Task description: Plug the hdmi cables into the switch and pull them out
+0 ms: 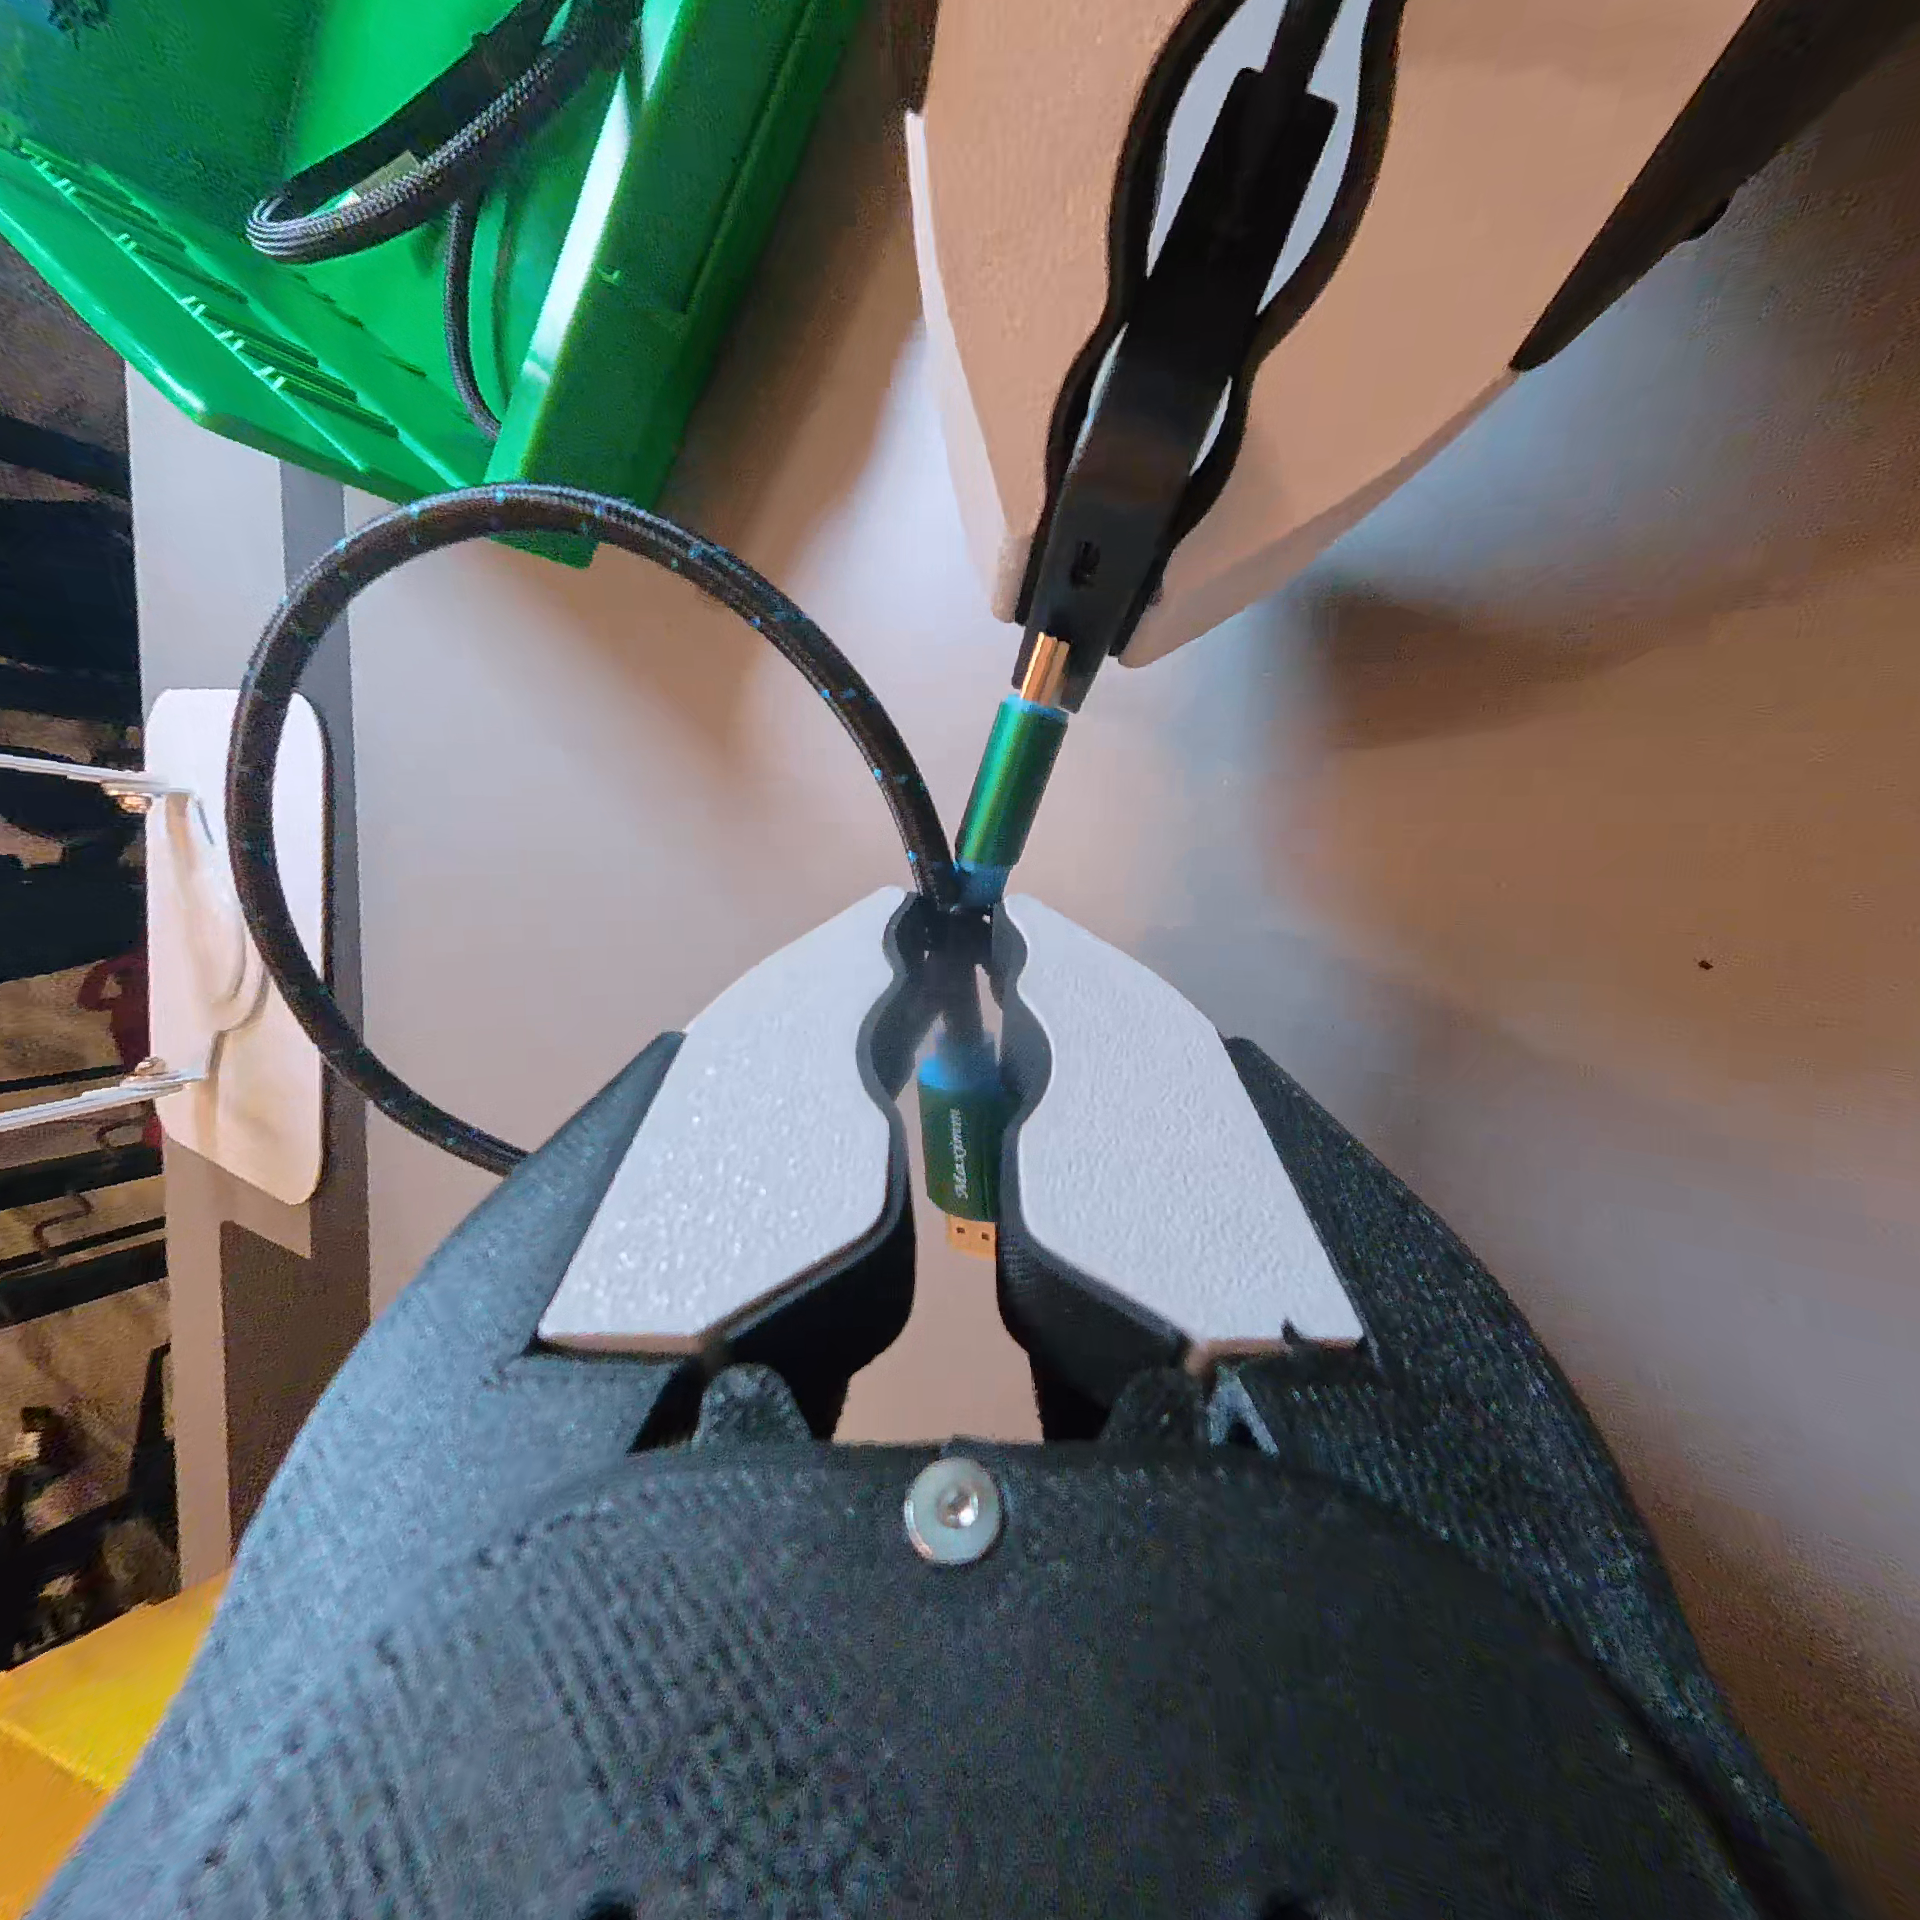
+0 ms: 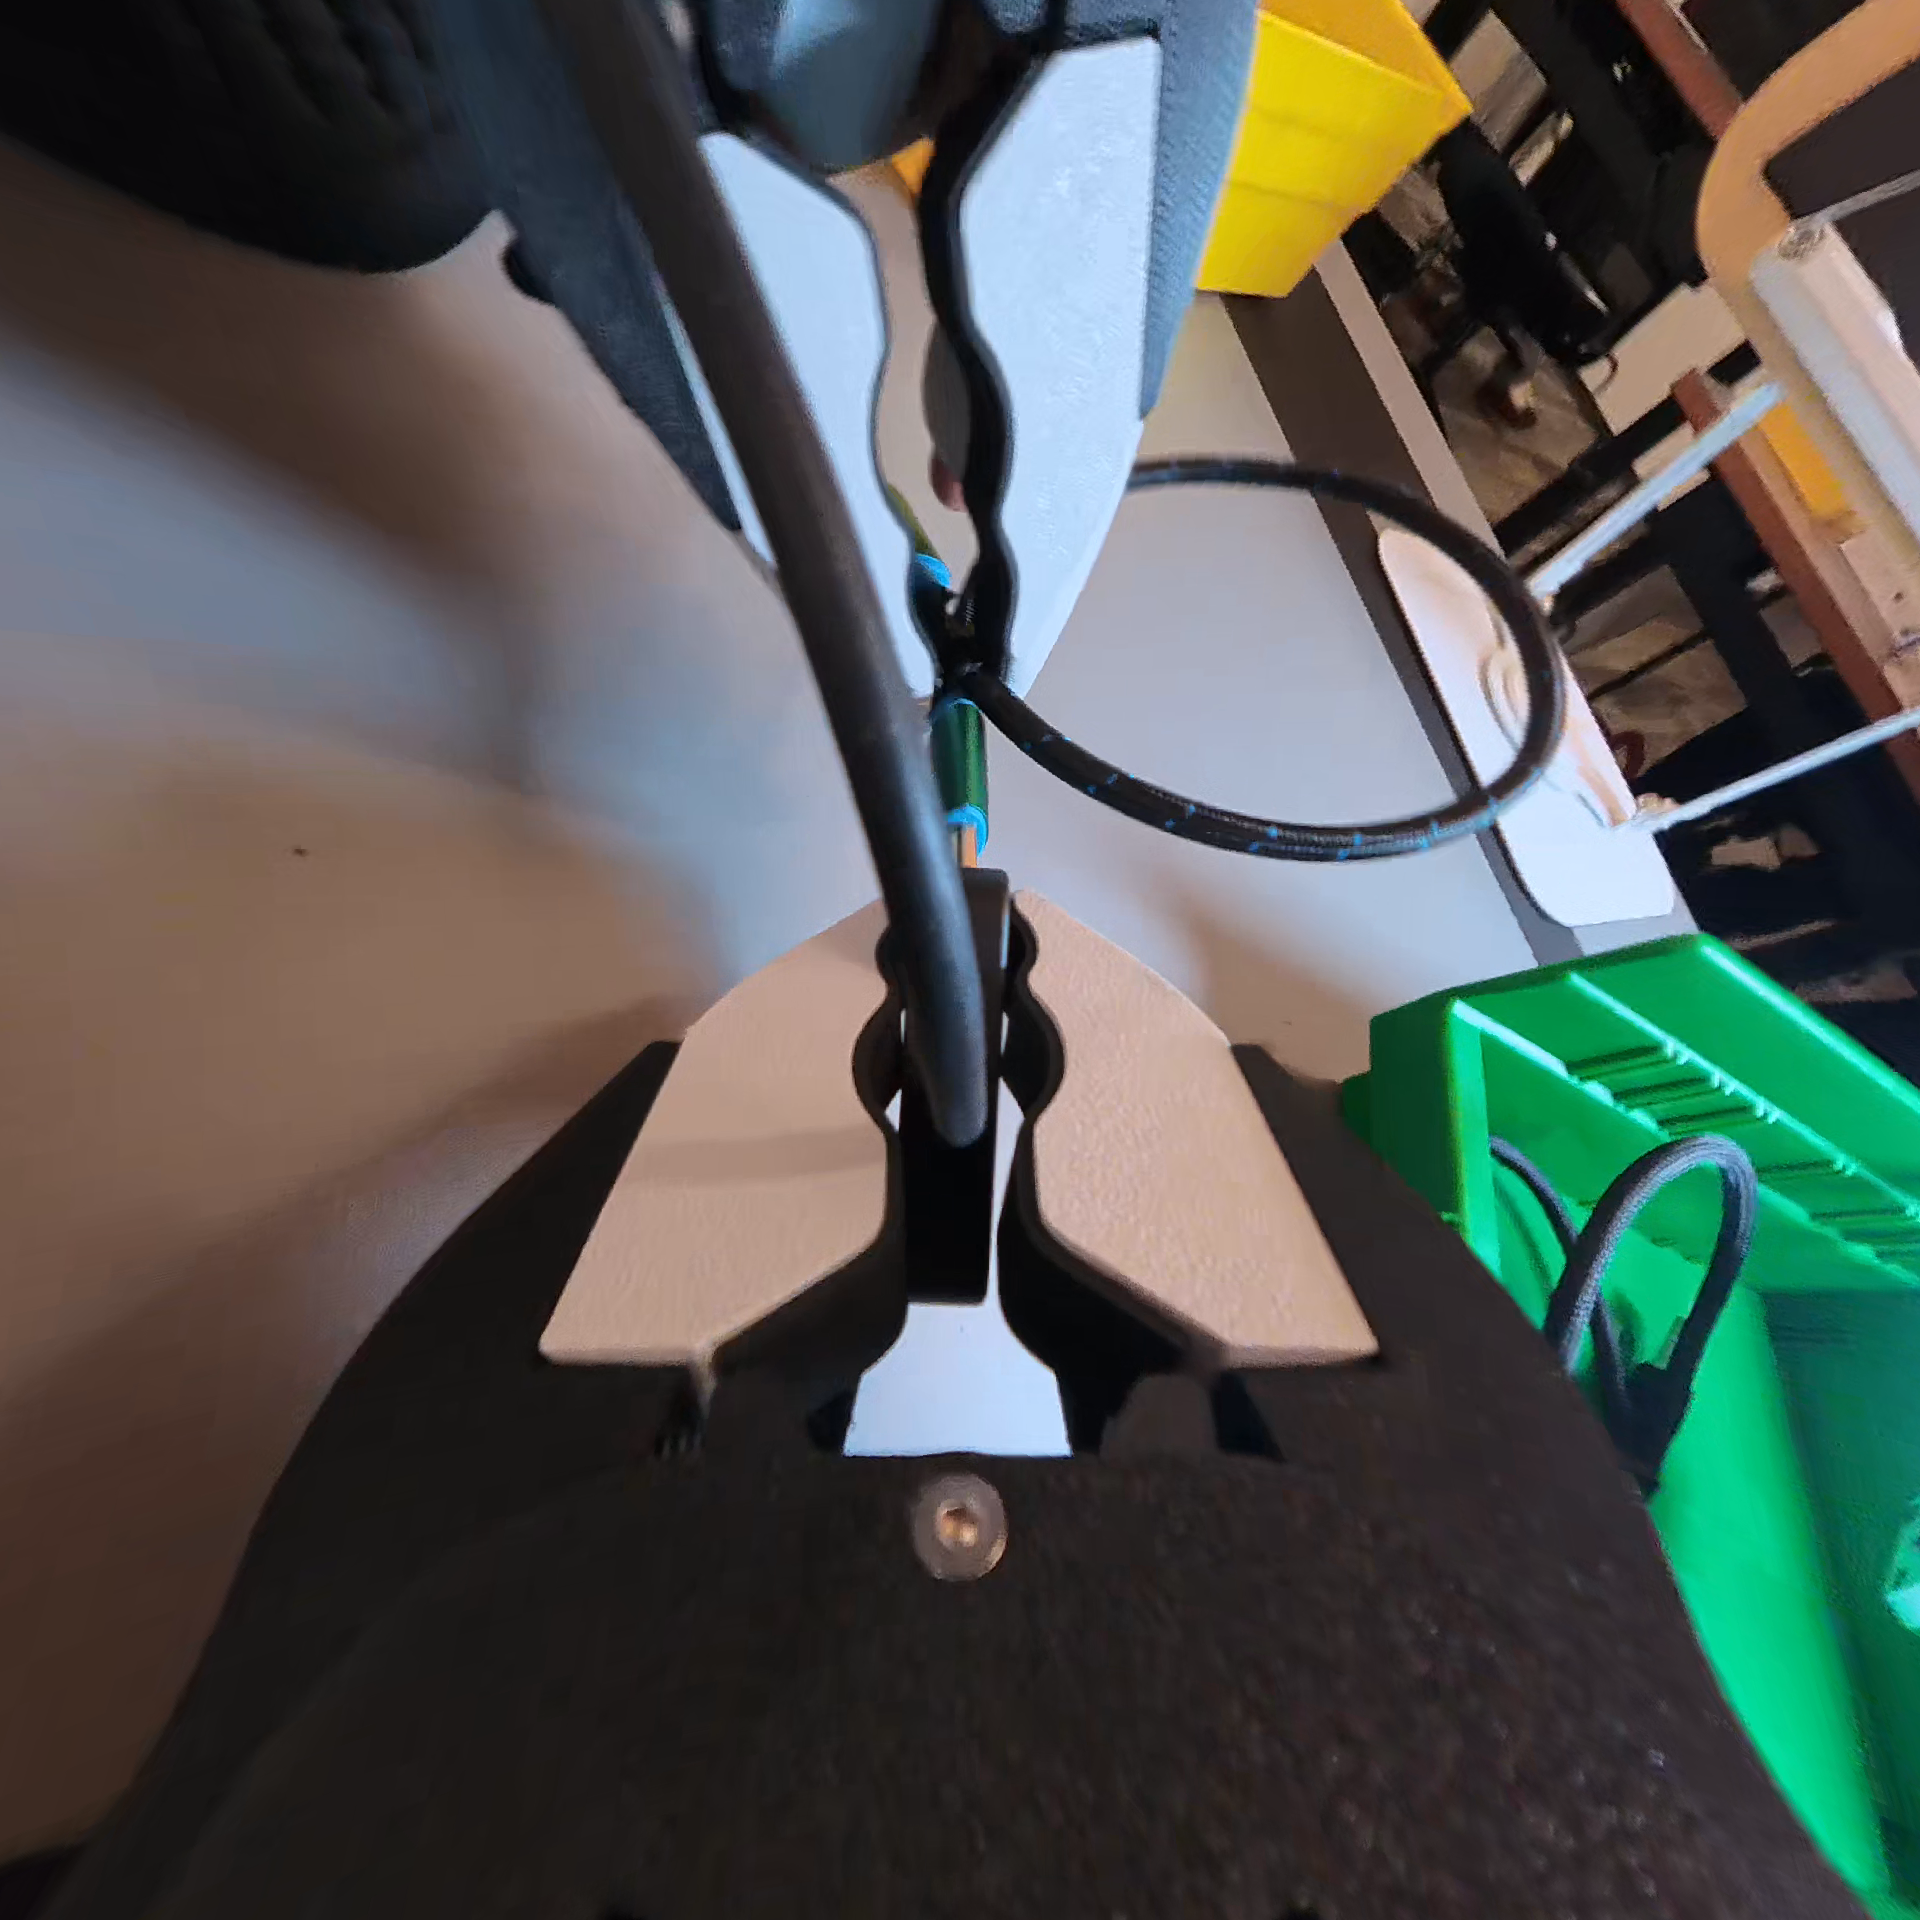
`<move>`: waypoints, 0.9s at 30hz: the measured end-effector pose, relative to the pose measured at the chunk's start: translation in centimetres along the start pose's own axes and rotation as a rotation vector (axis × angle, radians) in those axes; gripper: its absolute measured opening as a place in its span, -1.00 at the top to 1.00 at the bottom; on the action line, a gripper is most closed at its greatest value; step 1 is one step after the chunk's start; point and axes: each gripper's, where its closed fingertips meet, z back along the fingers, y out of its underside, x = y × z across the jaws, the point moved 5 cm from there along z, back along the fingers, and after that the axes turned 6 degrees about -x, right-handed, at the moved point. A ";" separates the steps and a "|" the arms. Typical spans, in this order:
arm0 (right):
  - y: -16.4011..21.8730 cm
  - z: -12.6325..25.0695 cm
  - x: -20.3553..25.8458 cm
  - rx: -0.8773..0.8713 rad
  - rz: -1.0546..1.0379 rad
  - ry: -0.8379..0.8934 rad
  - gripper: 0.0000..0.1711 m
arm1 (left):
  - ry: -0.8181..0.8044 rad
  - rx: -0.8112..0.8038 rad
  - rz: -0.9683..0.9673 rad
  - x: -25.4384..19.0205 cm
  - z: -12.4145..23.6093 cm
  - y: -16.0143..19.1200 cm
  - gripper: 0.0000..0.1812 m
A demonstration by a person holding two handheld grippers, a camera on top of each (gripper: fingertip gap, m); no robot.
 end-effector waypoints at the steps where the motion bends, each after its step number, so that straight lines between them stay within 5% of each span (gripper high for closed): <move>1: -0.1 0.1 0.3 0.002 0.020 -0.022 0.84 | 0.016 -0.005 0.009 -0.1 0.0 0.1 0.85; 11: 1.7 -1.2 1.3 0.312 0.062 -0.102 0.83 | 0.069 0.023 -0.011 -1.2 -0.2 -0.2 0.86; 20: 1.3 -0.6 0.9 0.223 0.038 -0.099 0.83 | 0.118 0.066 0.040 -0.6 -0.7 2.0 0.82; 22: 0.7 0.2 0.3 0.132 0.017 -0.087 0.83 | 0.122 -0.061 0.102 0.0 -0.2 1.1 0.46; 27: -2.3 2.2 -0.4 -0.160 -0.092 -0.108 0.83 | 0.246 -0.385 0.108 -0.8 1.3 -1.9 0.48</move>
